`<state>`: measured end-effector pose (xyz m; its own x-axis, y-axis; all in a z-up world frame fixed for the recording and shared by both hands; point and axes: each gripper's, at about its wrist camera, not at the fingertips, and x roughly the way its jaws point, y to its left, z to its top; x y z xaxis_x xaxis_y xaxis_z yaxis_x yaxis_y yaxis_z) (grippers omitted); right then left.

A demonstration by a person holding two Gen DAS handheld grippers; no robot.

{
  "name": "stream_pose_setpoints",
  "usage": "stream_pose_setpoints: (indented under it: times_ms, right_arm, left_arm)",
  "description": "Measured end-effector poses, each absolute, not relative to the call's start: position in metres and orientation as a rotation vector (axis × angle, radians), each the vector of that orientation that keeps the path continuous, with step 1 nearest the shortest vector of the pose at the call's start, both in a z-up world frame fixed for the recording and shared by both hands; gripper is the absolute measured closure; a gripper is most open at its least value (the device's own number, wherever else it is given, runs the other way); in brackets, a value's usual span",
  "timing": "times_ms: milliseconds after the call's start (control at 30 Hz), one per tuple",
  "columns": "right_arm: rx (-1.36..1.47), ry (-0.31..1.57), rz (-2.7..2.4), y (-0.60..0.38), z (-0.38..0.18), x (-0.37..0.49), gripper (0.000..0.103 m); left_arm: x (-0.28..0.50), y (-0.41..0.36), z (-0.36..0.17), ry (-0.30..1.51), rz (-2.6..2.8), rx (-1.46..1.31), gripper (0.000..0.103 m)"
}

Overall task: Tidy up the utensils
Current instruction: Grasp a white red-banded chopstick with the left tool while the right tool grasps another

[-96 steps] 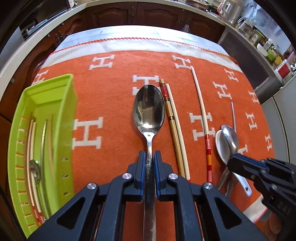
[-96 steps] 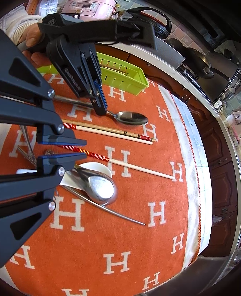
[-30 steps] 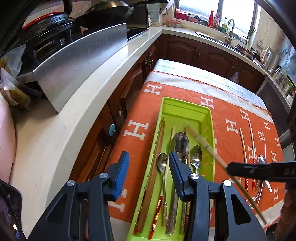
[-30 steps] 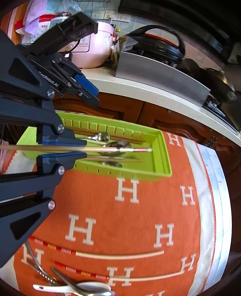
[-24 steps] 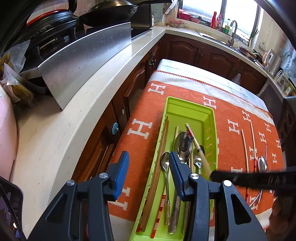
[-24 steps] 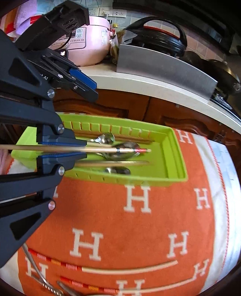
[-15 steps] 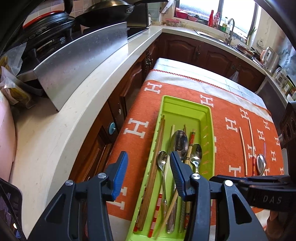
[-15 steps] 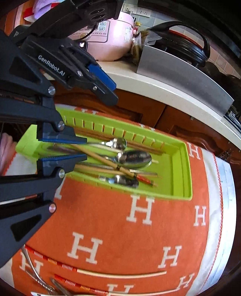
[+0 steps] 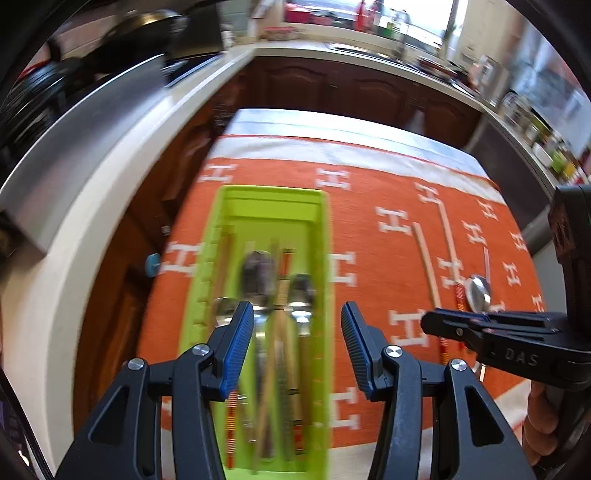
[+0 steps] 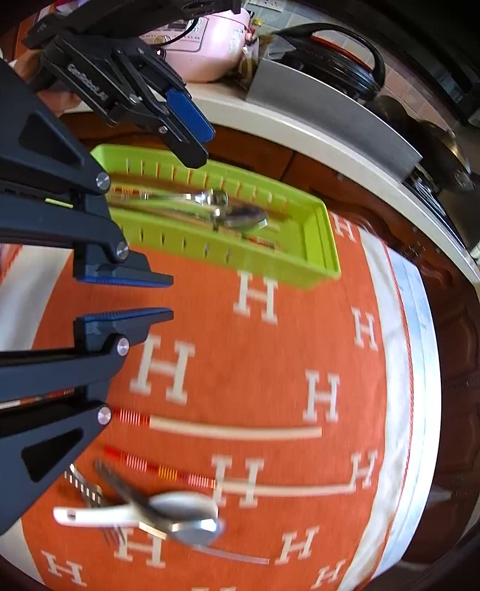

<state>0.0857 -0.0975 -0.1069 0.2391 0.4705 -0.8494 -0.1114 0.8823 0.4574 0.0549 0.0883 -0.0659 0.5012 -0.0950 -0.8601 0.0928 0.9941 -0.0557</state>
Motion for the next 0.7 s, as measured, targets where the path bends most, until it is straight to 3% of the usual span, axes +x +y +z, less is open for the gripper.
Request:
stream_pose_setpoints:
  times_ms: [333, 700]
  right_arm:
    - [0.372, 1.198, 0.288, -0.163, -0.108, 0.089, 0.092]
    - [0.441, 1.168, 0.213, -0.209, -0.123, 0.113, 0.092]
  left_arm:
    - [0.074, 0.007, -0.077, 1.089, -0.27, 0.067, 0.056]
    - [0.095, -0.05, -0.132, 1.256, -0.341, 0.027, 0.056]
